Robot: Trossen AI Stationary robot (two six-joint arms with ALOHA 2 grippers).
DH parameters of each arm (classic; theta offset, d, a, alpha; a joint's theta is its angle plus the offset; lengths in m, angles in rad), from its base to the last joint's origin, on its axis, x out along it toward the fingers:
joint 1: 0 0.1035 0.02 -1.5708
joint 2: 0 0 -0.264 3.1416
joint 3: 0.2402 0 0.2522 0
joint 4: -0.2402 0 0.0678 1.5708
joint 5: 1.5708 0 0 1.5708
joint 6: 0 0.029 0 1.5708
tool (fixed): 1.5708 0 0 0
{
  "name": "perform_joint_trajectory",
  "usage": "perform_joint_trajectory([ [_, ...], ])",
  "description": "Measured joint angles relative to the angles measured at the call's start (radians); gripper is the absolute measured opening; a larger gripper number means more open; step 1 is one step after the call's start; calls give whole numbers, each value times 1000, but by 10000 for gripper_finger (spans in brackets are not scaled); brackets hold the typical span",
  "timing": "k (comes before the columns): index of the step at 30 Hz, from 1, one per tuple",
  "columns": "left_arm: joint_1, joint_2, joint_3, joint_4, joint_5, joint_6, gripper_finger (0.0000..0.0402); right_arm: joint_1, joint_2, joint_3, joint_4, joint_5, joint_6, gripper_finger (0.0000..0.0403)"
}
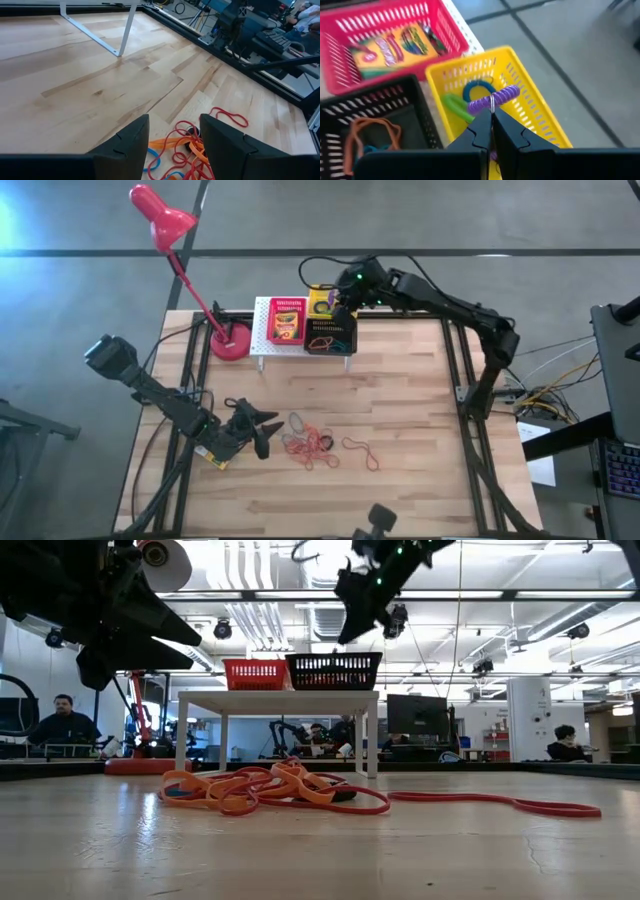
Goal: Pick & Place Office Desk Supplies
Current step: Put the purple spring keychain into the yellow bin on the shelf, then put the red rubber band into the black bin on the shelf
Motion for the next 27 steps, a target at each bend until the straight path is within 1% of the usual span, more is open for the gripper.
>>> perform_joint_trajectory([
  [2, 0, 0, 0, 0, -1, 0, 181, -16, 18, 0, -6, -23, 0, 8],
  [6, 0, 0, 0, 0, -2, 0, 181, -25, 29, 0, -35, -25, -1, 9],
  [8, 0, 0, 0, 0, -2, 0, 181, -24, 29, 0, -36, -26, -2, 16],
  [11, 1, 0, 0, 0, -2, 0, 181, -26, 28, 0, -54, -26, 9, 45],
  [14, 1, 0, 0, 1, -2, -1, 181, -32, 27, 0, -85, -15, 25, 87],
  [17, 1, 0, 0, 1, -2, -4, 181, -34, 27, 0, -105, 74, 31, 127],
  [20, 1, 0, 0, 1, -2, -4, 181, -31, 13, 0, -106, 156, 19, 156],
  [24, 1, 0, 0, 1, -2, -6, 181, 3, -42, 0, -129, 170, -5, 171],
  [27, 1, 0, 0, 1, 15, -15, 181, 73, -101, -14, -170, 152, -19, 168],
])
